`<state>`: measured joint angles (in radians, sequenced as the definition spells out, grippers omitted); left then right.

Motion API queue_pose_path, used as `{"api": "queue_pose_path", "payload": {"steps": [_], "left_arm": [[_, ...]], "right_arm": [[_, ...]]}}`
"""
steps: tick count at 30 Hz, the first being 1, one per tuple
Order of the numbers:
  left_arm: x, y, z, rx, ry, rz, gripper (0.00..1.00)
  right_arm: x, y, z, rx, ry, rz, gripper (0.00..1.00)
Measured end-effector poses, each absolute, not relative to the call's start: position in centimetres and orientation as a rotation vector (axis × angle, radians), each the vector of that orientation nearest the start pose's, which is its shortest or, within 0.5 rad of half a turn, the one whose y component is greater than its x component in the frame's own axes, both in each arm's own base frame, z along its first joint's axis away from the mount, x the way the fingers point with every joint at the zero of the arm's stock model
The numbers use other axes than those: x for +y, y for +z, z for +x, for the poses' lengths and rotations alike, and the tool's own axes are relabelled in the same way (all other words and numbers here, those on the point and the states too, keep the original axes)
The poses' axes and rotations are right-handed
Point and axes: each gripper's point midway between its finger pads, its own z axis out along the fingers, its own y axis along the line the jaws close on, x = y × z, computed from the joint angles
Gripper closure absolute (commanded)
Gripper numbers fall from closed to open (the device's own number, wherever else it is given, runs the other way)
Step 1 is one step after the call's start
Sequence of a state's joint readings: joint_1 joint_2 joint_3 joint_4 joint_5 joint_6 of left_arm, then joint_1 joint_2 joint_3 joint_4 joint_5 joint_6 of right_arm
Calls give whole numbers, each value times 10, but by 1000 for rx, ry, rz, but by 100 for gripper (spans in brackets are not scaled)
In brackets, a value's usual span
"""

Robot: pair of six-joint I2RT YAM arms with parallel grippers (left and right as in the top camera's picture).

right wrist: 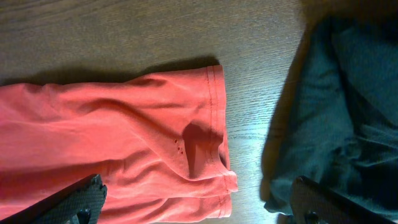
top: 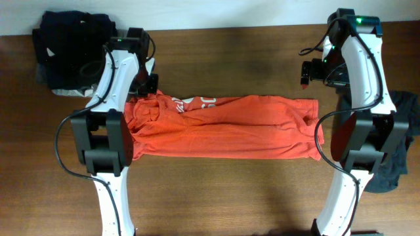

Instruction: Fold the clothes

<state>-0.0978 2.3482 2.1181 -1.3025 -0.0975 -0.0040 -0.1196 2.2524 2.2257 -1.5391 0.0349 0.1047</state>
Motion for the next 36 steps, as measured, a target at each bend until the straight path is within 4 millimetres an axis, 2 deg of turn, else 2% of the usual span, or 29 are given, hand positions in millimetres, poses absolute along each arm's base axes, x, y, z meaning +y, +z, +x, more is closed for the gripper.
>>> {"api": "queue_pose_path", "payload": {"steps": [7, 15, 17, 19, 20, 21, 29, 36], "left_arm": [[-17, 98, 465, 3075, 255, 48, 96], [5, 104, 440, 3153, 425, -29, 92], [12, 105, 432, 3182, 460, -46, 80], [21, 107, 428, 3192, 491, -84, 76], [26, 107, 427, 3192, 507, -103, 64], [31, 108, 426, 3193, 520, -114, 43], [60, 111, 420, 3183, 613, -238, 43], [52, 121, 419, 3171, 596, -298, 43]], "right_arm": [[-58, 126, 431, 3116, -55, 350, 1], [-58, 126, 430, 3116, -55, 350, 1], [-58, 126, 431, 3116, -55, 350, 1], [-58, 126, 430, 3116, -55, 350, 1], [-58, 126, 430, 3116, -55, 350, 1], [-58, 126, 430, 3116, -55, 350, 1], [-57, 126, 429, 3121, -55, 351, 1], [-57, 126, 429, 3121, -55, 350, 1]]}}
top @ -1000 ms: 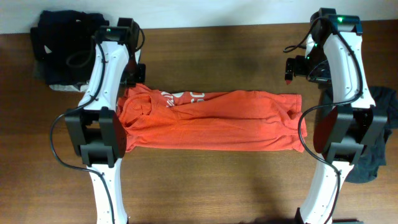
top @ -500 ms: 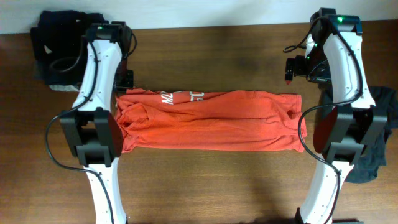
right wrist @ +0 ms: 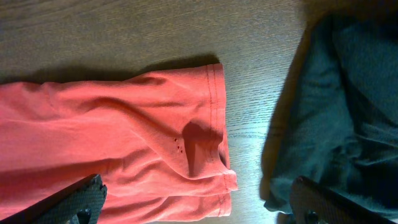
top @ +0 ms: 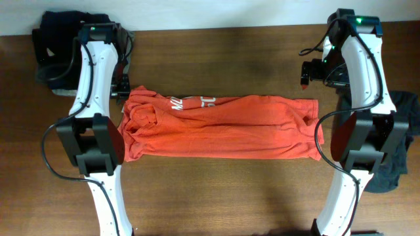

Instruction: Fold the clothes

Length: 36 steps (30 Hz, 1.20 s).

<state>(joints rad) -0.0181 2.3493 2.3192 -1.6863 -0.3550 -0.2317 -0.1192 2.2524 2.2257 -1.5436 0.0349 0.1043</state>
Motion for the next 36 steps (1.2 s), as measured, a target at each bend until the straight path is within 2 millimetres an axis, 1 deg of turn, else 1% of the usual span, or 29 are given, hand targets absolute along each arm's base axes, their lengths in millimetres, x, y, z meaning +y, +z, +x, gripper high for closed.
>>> {"api": "queue_pose_path", "payload": {"steps": [1, 3, 5, 9, 12, 14, 15, 17, 21, 23, 25, 29, 31, 34, 36], "left_arm": [[47, 124, 422, 3162, 564, -297, 40], [33, 127, 427, 3152, 483, -290, 25], [15, 130, 430, 3150, 390, -276, 1], [-26, 129, 429, 3179, 202, -192, 1], [-63, 128, 425, 3217, -45, -53, 1], [-79, 129, 423, 3223, -185, -16, 1], [-83, 130, 423, 3225, -233, -37, 1], [-84, 130, 423, 3226, -274, -121, 1], [-64, 133, 426, 3193, -215, -485, 1], [-55, 140, 425, 3157, -200, -623, 1], [-51, 149, 423, 3119, -193, -726, 1], [-59, 169, 412, 3052, -188, -886, 1], [-64, 172, 406, 3036, -179, -963, 1], [-67, 160, 394, 3034, -121, -1123, 1], [-65, 144, 393, 3017, -78, -1217, 1]], "right_arm": [[-57, 126, 429, 3121, -55, 351, 1], [-58, 126, 429, 3121, -55, 350, 1], [-57, 126, 429, 3121, -55, 350, 1], [-57, 126, 429, 3121, -55, 351, 1], [-58, 126, 429, 3121, -55, 351, 1], [-57, 126, 429, 3121, -55, 350, 1], [-58, 126, 429, 3121, -55, 351, 1], [-57, 126, 429, 3121, -55, 350, 1], [-57, 126, 429, 3121, -55, 351, 1], [-57, 126, 429, 3121, -55, 351, 1], [-57, 126, 430, 3120, -55, 350, 1], [-58, 123, 431, 3121, -55, 351, 1], [-58, 120, 433, 3120, -55, 350, 1], [-58, 116, 434, 3119, -55, 351, 1], [-58, 111, 432, 3132, -55, 351, 1]]}}
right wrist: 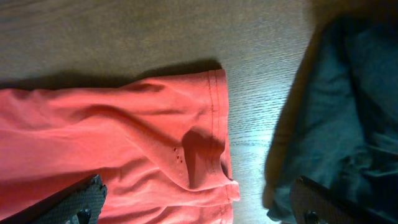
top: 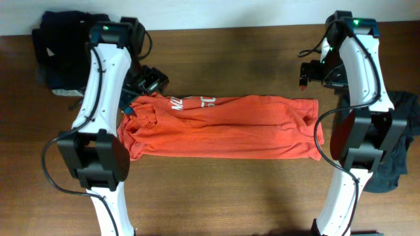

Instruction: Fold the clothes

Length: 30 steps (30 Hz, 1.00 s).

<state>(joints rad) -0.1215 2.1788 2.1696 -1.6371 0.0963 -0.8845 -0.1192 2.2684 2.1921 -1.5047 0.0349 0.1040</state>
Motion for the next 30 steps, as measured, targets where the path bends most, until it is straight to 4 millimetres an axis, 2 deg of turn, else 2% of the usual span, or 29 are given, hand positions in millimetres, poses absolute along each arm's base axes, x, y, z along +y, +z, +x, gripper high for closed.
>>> {"api": "queue_pose_path", "payload": {"steps": [6, 11, 14, 15, 18, 21, 25, 28, 29, 30], "left_arm": [[-53, 105, 402, 2949, -47, -1343, 1], [-46, 94, 411, 2911, -65, -1357, 1], [-46, 91, 411, 2909, -66, -1358, 11], [-47, 91, 411, 2910, -67, -1356, 18], [-50, 88, 415, 2901, -78, -1346, 27], [-52, 83, 416, 2898, -82, -1341, 32], [-53, 71, 411, 2915, -67, -1345, 33], [-53, 67, 411, 2914, -67, -1344, 47], [-53, 67, 411, 2914, -69, -1342, 54], [-53, 66, 411, 2913, -69, -1343, 57]], "right_arm": [[-57, 95, 423, 3183, -55, 357, 1], [-56, 89, 421, 3196, -55, 357, 1], [-56, 89, 421, 3195, -55, 357, 1], [-56, 89, 421, 3196, -55, 356, 1], [-56, 89, 421, 3196, -55, 356, 1], [-56, 89, 421, 3197, -55, 357, 1], [-56, 89, 421, 3197, -55, 357, 1], [-56, 89, 421, 3196, -55, 358, 1], [-56, 89, 421, 3197, -55, 357, 1], [-57, 89, 421, 3196, -55, 358, 1]]}}
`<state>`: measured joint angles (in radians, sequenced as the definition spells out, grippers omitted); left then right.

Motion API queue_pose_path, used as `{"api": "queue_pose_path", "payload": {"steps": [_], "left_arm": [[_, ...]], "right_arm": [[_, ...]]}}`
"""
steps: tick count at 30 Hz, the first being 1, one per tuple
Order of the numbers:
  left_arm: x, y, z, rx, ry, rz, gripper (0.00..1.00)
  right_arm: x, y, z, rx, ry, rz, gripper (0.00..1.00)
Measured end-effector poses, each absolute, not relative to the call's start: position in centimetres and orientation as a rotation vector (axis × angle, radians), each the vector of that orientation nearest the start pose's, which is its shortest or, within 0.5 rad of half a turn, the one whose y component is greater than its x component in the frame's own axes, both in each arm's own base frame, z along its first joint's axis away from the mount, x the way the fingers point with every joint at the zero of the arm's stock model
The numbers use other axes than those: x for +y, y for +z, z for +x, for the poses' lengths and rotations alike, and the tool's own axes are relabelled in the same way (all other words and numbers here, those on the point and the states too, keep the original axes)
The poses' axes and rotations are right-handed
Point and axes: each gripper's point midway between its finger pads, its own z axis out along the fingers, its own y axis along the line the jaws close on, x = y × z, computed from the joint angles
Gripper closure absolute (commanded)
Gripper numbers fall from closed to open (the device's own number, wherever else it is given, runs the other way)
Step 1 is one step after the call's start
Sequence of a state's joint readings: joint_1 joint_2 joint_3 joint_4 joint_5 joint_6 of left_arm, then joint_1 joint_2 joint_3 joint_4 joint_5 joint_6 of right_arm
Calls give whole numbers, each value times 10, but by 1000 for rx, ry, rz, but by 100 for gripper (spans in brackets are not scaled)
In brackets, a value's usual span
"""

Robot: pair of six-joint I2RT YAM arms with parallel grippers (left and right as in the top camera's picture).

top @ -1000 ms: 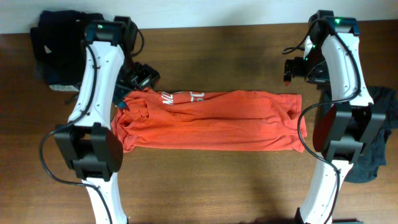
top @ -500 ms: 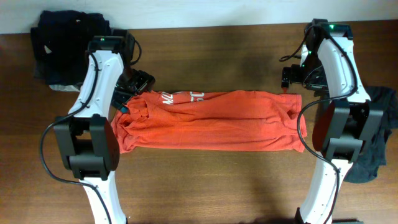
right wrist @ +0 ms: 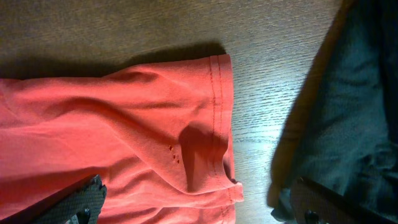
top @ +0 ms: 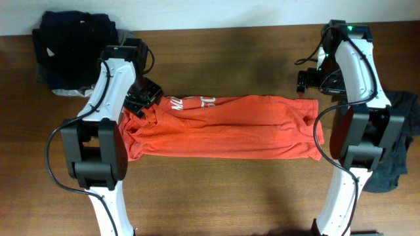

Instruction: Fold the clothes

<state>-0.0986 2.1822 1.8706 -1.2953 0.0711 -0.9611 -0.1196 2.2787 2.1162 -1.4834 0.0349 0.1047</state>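
An orange shirt (top: 223,128) lies folded into a long band across the wooden table. My left gripper (top: 143,97) sits at the shirt's upper left corner by the collar; its jaws are hidden under the wrist. My right gripper (top: 304,83) hovers just beyond the shirt's upper right corner. In the right wrist view the orange shirt's hemmed end (right wrist: 205,124) lies below the right gripper (right wrist: 199,211). That gripper is open, its fingers (right wrist: 81,202) wide apart, with nothing between them.
A pile of dark clothes (top: 72,39) sits at the back left corner. Another dark garment (top: 400,144) hangs at the right table edge, close to the shirt's end, and shows as dark cloth (right wrist: 354,106) in the right wrist view.
My left gripper has moved down and slightly left, from just above the shirt's upper left corner onto it. My right gripper has shifted a little left, staying open.
My left gripper was at the shirt's upper left corner. Then it stood off the shirt's left edge, then just above the corner, and now it rests on the corner. My right gripper stayed open over the shirt's right end throughout.
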Motion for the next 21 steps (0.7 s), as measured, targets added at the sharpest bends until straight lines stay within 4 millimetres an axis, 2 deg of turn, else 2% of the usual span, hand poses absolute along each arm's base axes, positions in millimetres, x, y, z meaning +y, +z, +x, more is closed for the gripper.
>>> {"api": "queue_pose_path", "payload": {"steps": [10, 21], "left_arm": [[-52, 66, 405, 2932, -49, -1356, 99], [-49, 70, 374, 3026, 60, -1406, 99]], "right_arm": [[-56, 89, 421, 3197, -55, 357, 1], [-56, 89, 421, 3197, -55, 357, 1]]}}
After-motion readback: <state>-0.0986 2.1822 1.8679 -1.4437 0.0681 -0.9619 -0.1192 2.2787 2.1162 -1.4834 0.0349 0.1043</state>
